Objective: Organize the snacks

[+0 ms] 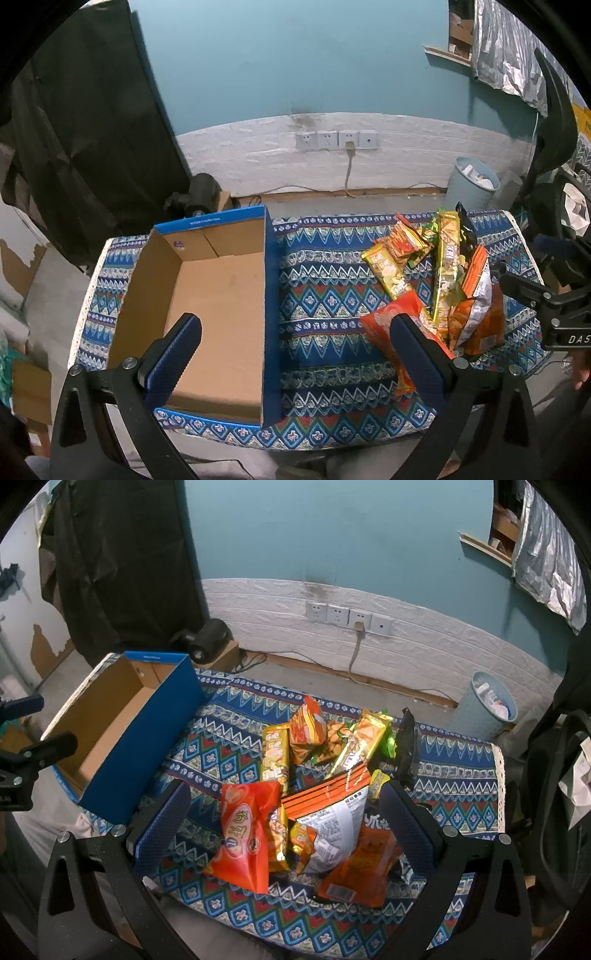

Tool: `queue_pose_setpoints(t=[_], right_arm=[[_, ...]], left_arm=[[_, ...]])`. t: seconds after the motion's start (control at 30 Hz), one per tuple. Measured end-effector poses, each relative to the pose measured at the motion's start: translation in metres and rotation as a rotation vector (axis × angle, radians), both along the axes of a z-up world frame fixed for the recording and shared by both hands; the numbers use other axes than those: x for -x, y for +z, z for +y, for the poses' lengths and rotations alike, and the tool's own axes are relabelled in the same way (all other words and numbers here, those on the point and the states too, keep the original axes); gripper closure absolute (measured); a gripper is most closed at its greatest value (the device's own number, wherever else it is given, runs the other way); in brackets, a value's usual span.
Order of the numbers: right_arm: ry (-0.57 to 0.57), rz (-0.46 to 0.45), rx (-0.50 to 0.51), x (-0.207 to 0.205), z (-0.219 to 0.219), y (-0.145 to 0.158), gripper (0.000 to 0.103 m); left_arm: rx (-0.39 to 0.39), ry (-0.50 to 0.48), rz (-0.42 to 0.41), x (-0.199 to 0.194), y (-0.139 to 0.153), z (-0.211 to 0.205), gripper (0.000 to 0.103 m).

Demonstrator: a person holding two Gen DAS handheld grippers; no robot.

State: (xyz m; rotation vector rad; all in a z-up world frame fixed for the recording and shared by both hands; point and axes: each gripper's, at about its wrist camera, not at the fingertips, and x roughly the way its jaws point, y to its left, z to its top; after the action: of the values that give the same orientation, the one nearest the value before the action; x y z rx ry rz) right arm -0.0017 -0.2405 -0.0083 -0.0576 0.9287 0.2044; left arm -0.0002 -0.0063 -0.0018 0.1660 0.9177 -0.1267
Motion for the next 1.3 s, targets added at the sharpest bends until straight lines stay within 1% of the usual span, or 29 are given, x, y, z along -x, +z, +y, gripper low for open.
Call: queue_pose_setpoints(t=[0.2,0.37,0.83,1.3], right_arm=[[-0.004,0.001,-0.003,0.0001,-0.0042,0.0034,0.003],[-0.008,0.001,-0.008,-0.0001,-0.0068,0.0036,0.003],[-0.006,0.001,-0.004,0.0005,-0.0074,0.0026,0.003],[-0.004,0.007,-0.006,0.0004,-0.0094,0.0018,0.003]], left_arm=[[-0.015,-0.005,-0.006,0.0020,-0.0017,-0.0041,0.000],[-0.005,-0.001,0.001,0.0017,-0.0016,-0.0028,0.000],[-0.013,-0.009,0.011,0.0018,-0.0038,-0.0028,0.000],[0.003,-0.018,0.019,0.0020,-0.0044,-0.0021,0.000]])
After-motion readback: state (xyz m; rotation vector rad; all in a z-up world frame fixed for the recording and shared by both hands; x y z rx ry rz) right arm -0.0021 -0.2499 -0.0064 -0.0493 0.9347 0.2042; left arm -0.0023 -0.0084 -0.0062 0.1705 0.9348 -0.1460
